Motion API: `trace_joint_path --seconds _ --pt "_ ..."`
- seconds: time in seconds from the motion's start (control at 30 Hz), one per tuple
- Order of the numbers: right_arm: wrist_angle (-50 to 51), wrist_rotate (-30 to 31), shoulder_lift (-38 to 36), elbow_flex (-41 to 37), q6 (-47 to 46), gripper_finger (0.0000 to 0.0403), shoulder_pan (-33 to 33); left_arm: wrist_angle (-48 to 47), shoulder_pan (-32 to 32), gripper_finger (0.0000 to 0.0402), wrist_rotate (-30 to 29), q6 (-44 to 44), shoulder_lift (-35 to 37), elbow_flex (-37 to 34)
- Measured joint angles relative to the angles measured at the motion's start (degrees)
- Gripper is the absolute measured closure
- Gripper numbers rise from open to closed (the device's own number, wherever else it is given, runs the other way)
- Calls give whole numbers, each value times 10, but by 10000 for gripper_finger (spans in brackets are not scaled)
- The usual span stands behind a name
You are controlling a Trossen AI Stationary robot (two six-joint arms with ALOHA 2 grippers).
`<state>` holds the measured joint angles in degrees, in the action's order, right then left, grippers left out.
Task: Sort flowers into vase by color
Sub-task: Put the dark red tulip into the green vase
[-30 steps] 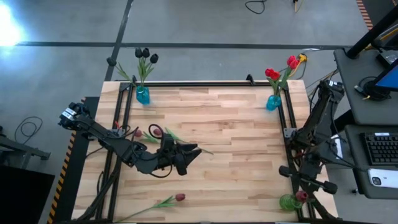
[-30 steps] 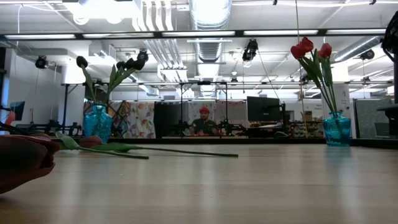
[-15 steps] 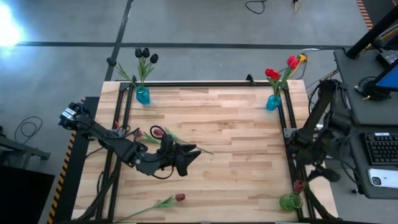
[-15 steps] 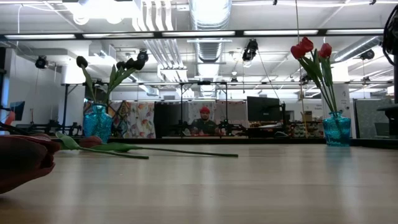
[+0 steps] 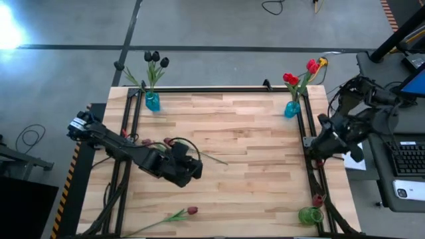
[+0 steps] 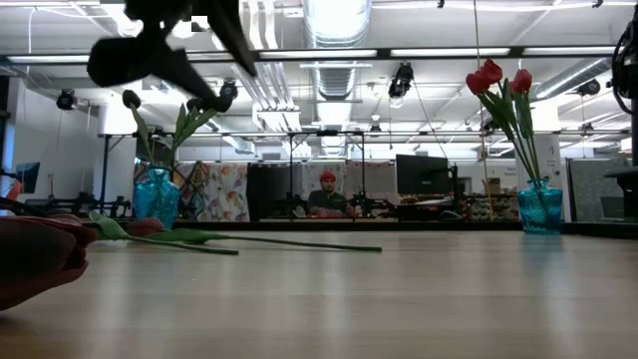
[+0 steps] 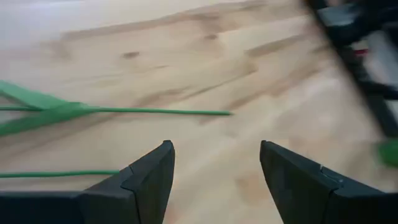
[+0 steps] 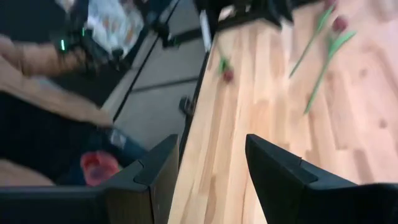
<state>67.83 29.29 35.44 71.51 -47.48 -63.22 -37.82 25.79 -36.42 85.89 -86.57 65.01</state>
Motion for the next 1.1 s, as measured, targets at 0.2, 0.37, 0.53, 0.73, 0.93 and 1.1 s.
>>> trace_joint_path --seconds 0.2,0.37,0.53,0.73,0.93,1.1 --pt "10 99 20 61 -40 224 0 -182 -65 185 46 248 -60 -1" --pt "11 152 32 102 -20 225 0 -159 -104 196 45 409 -109 0" --pt "4 171 35 141 9 225 0 -182 -132 197 89 512 -139 0" --pt "5 170 33 183 20 225 0 -183 -211 196 152 543 -144 0" --pt "5 62 33 192 21 225 0 -219 -269 196 192 533 -134 0" --pt "5 -3 48 190 25 225 0 -264 -303 196 230 529 -130 0"
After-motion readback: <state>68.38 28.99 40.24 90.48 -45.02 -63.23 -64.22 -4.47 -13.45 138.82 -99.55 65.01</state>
